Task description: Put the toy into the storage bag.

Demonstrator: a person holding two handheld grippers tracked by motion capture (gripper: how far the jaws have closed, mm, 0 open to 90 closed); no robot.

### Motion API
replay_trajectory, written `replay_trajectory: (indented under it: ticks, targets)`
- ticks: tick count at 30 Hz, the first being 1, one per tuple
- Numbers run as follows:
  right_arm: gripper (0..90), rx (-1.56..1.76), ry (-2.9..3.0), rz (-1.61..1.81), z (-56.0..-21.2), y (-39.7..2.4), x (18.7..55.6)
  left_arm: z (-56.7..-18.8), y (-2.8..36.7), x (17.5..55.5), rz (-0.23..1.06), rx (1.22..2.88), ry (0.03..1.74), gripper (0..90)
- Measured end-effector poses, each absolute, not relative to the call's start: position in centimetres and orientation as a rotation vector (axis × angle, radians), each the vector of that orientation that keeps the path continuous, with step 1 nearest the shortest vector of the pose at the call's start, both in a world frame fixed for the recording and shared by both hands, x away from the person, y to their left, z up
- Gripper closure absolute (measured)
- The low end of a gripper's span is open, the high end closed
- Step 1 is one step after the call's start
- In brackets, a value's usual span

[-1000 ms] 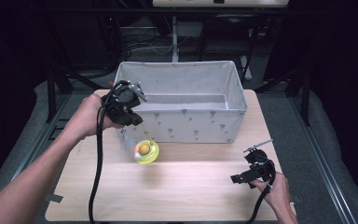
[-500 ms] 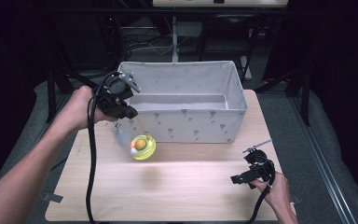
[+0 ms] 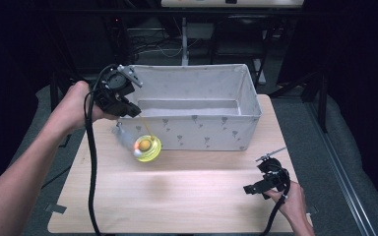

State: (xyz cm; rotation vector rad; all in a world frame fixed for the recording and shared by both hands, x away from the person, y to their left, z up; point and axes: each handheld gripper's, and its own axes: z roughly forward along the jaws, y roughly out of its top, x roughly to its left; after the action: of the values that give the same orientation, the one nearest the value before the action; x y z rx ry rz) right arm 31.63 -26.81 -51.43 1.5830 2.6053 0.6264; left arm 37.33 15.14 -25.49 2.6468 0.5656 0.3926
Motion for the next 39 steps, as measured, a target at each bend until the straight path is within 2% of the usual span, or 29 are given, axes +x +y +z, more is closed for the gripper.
replay_trajectory:
  ticks: [39]
  targets:
    - [5.9, 1.586, 2.599, 0.627, -51.4, -26.8, 31.6, -20.6, 16.6, 38.0, 0.478, 2.573, 0.61, 88.0]
